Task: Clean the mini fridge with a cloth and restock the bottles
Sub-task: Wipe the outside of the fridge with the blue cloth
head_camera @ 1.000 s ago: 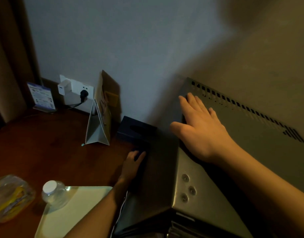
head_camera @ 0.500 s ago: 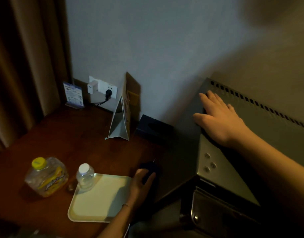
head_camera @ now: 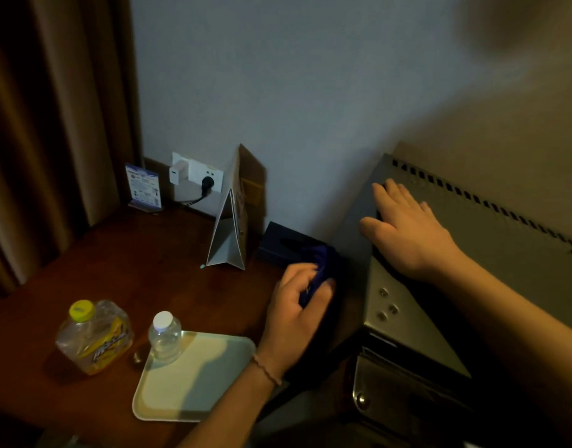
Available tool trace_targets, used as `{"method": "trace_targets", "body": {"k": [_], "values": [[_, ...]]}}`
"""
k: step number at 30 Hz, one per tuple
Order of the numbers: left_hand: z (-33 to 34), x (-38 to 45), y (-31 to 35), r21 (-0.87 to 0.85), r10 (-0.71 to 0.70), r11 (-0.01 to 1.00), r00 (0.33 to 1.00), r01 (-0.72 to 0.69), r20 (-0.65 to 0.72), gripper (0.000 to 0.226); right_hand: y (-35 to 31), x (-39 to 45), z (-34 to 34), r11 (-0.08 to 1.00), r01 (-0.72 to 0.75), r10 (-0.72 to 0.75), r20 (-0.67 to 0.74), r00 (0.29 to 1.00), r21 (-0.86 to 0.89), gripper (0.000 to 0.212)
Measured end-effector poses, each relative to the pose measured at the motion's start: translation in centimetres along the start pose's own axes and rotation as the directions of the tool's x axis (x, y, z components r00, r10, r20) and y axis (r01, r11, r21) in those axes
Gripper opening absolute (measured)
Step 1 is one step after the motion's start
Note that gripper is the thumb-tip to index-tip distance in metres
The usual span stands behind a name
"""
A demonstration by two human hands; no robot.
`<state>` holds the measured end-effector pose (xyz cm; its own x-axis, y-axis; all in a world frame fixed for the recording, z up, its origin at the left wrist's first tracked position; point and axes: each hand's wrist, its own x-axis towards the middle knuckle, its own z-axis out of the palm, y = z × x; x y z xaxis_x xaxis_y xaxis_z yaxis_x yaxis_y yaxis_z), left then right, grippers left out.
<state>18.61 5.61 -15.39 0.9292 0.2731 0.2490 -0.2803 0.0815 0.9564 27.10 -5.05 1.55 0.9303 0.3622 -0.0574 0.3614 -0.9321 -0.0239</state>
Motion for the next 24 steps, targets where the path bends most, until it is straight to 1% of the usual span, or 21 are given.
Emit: {"method": "trace_targets", "body": {"k": [2, 6, 10, 11, 12, 14, 15, 16, 20, 22, 24], "values": [[0.7, 2.6, 0.0, -0.020, 0.025, 0.999, 1.000, -0.025, -0.001, 0.043, -0.1, 0.0, -0.1, 1.000, -0.005, 0.005, 0.006, 1.000, 0.009, 0.092], [2.2, 8.0, -1.6, 0.026, 0.015, 1.000, 1.000, -0.015, 0.002, 0.052, -0.3, -0.1, -0.3, 1.000, -0.008, 0.007, 0.012, 1.000, 0.025, 0.090], [3.4, 12.4, -3.8, 0.060, 0.041, 0.997, 0.999, -0.043, 0.033, 0.057, -0.6, -0.1, -0.5, 1.000, -0.009, 0.008, 0.029, 1.000, 0.026, 0.091], [3.8, 13.6, -4.5, 0.075, 0.036, 0.996, 0.999, -0.038, 0.034, 0.054, -0.6, -0.2, -0.6, 1.000, -0.008, 0.007, 0.035, 0.999, 0.030, 0.090], [4.1, 14.8, -5.2, 0.087, 0.023, 0.996, 0.999, -0.026, 0.037, 0.047, -0.6, -0.2, -0.7, 0.999, -0.005, 0.004, 0.040, 0.999, 0.035, 0.089], [4.9, 17.3, -6.9, 0.104, -0.012, 0.995, 0.999, 0.006, 0.052, 0.023, -0.6, -0.3, -0.8, 0.999, -0.005, 0.003, 0.051, 0.999, 0.049, 0.088], [5.1, 18.3, -7.9, 0.113, -0.025, 0.993, 0.998, 0.019, 0.055, 0.017, -0.6, -0.3, -0.8, 0.998, -0.007, 0.003, 0.056, 0.998, 0.055, 0.088], [5.3, 19.2, -9.1, 0.123, -0.045, 0.992, 0.998, 0.038, 0.054, 0.015, -0.6, -0.3, -0.8, 0.998, -0.006, 0.003, 0.059, 0.998, 0.059, 0.087], [5.0, 19.8, -14.8, 0.145, -0.184, 0.974, 0.981, 0.173, 0.061, 0.027, -0.5, -0.2, -0.8, 0.998, -0.009, 0.005, 0.058, 0.998, 0.069, 0.087], [4.3, 18.4, -17.7, 0.143, -0.275, 0.954, 0.959, 0.265, 0.061, 0.034, -0.5, -0.2, -0.7, 0.997, -0.008, 0.003, 0.059, 0.998, 0.078, 0.087], [3.2, 16.0, -20.5, 0.180, -0.351, 0.924, 0.935, 0.337, 0.049, 0.043, -0.5, -0.2, -0.8, 0.996, -0.009, 0.003, 0.062, 0.998, 0.084, 0.086]]}}
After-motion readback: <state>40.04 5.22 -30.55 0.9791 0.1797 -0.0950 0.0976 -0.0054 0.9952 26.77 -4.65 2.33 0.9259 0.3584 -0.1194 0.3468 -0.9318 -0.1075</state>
